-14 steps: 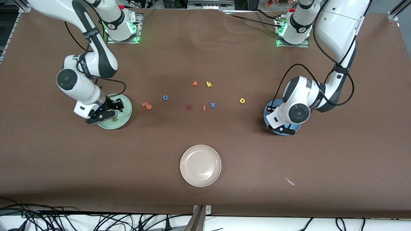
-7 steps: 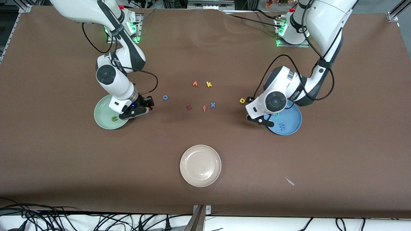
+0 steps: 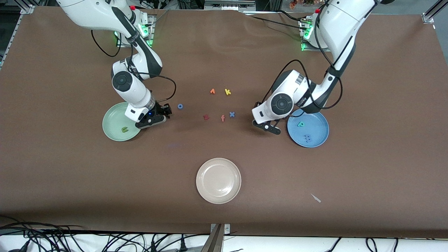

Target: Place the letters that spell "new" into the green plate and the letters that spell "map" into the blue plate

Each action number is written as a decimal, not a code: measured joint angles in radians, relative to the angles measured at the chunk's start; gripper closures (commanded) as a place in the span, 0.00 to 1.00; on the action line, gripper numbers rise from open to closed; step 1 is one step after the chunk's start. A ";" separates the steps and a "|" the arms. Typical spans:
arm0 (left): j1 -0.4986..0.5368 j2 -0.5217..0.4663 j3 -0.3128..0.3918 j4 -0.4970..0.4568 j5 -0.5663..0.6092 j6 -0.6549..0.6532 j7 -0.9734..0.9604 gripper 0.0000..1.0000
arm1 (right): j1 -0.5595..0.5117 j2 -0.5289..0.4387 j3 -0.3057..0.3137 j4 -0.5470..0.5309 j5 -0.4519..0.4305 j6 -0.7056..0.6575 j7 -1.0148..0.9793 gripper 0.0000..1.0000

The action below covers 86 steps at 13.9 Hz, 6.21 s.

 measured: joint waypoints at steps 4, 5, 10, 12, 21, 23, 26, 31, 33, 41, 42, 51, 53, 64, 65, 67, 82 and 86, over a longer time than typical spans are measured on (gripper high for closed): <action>-0.015 0.025 0.001 -0.006 0.000 0.020 -0.002 0.03 | 0.000 0.005 0.000 -0.036 0.000 0.045 0.000 0.28; -0.015 0.026 0.001 -0.011 0.000 0.020 -0.002 0.05 | 0.001 0.010 0.000 -0.041 0.000 0.056 0.000 0.29; -0.020 0.028 0.001 -0.038 0.000 0.021 -0.002 0.56 | 0.005 0.017 0.000 -0.044 0.000 0.065 0.000 0.39; -0.021 0.028 0.001 -0.040 0.000 0.022 -0.002 0.56 | 0.006 0.017 0.000 -0.044 0.000 0.066 0.000 0.46; -0.013 0.019 0.002 -0.040 0.000 0.047 -0.005 0.96 | 0.006 0.015 -0.003 -0.058 -0.002 0.073 0.000 0.61; -0.004 0.013 0.004 -0.034 0.000 0.041 -0.005 0.95 | 0.006 0.011 -0.002 -0.066 -0.002 0.087 0.000 0.68; 0.052 -0.025 0.006 0.020 0.000 -0.083 0.063 0.95 | 0.007 0.007 0.001 -0.073 -0.002 0.095 -0.001 0.76; 0.220 -0.063 0.022 0.069 0.024 -0.208 0.390 0.91 | 0.007 -0.011 -0.014 -0.071 -0.002 0.069 -0.048 0.76; 0.285 -0.057 0.025 0.065 0.032 -0.208 0.493 0.83 | 0.007 -0.053 -0.054 -0.056 -0.003 -0.006 -0.110 0.76; 0.329 -0.038 0.010 0.087 0.140 -0.194 0.535 0.00 | -0.063 -0.136 -0.180 -0.051 -0.003 -0.112 -0.386 0.48; 0.328 -0.041 0.005 0.102 0.140 -0.197 0.535 0.00 | -0.064 -0.135 -0.180 -0.052 -0.003 -0.113 -0.384 0.48; 0.320 -0.169 -0.128 0.485 0.139 -0.661 0.447 0.00 | -0.006 -0.124 -0.029 -0.056 -0.001 -0.099 0.033 0.38; 0.292 -0.208 -0.108 0.541 0.132 -0.692 0.437 0.00 | 0.009 -0.109 -0.029 -0.061 -0.001 -0.067 0.052 0.29; 0.169 -0.591 0.299 0.216 -0.085 -0.479 0.150 0.00 | 0.025 -0.072 -0.030 -0.148 -0.010 0.094 0.025 0.21; 0.168 -0.606 0.299 0.199 -0.085 -0.476 0.128 0.00 | 0.025 -0.068 -0.030 -0.156 -0.010 0.112 0.024 0.21; 0.178 -0.611 0.300 0.182 -0.086 -0.460 0.111 0.00 | 0.025 -0.059 -0.030 -0.176 -0.012 0.143 0.019 0.21; 0.209 -0.613 0.287 0.174 -0.091 -0.552 0.184 0.00 | 0.025 -0.062 -0.055 -0.192 -0.012 0.158 -0.010 0.66; 0.210 -0.613 0.288 0.174 -0.091 -0.559 0.187 0.00 | 0.025 -0.062 -0.055 -0.192 -0.012 0.158 -0.010 0.77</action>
